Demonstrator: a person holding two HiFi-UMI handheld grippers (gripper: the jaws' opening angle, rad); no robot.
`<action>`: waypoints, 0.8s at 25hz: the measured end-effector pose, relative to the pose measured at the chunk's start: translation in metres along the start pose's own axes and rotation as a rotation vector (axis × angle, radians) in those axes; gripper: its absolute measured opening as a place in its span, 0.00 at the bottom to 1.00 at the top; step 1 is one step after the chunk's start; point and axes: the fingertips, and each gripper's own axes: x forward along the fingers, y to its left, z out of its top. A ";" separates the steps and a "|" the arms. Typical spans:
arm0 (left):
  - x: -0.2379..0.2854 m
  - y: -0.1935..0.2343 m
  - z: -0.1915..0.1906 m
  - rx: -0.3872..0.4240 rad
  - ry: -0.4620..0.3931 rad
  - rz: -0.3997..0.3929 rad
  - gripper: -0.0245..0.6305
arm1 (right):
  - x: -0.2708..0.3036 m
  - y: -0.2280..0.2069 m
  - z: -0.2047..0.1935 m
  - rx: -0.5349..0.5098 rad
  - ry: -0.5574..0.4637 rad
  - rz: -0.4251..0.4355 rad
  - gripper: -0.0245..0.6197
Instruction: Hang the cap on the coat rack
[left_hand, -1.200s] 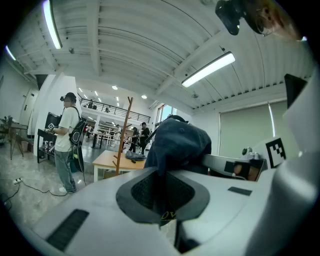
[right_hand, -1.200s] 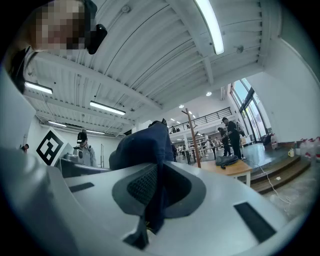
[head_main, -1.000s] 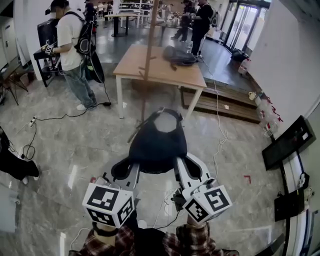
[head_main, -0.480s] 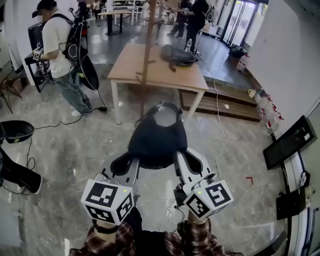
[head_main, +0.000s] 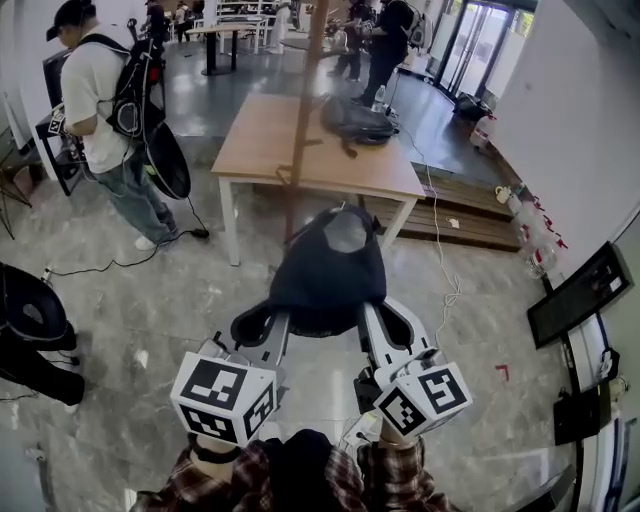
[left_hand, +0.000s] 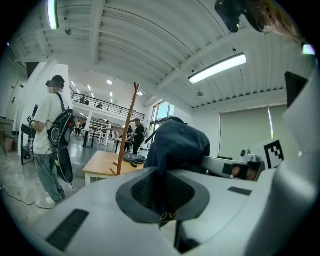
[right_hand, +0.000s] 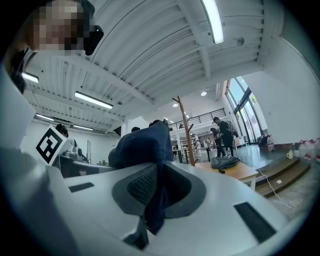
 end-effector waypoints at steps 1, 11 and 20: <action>0.003 0.006 0.000 -0.003 0.006 -0.003 0.07 | 0.006 -0.001 -0.002 0.004 0.004 -0.006 0.07; 0.065 0.060 0.003 -0.029 0.052 -0.003 0.07 | 0.084 -0.039 -0.015 0.041 0.041 -0.013 0.07; 0.158 0.118 0.012 -0.051 0.050 0.044 0.07 | 0.179 -0.104 -0.025 0.049 0.060 0.037 0.07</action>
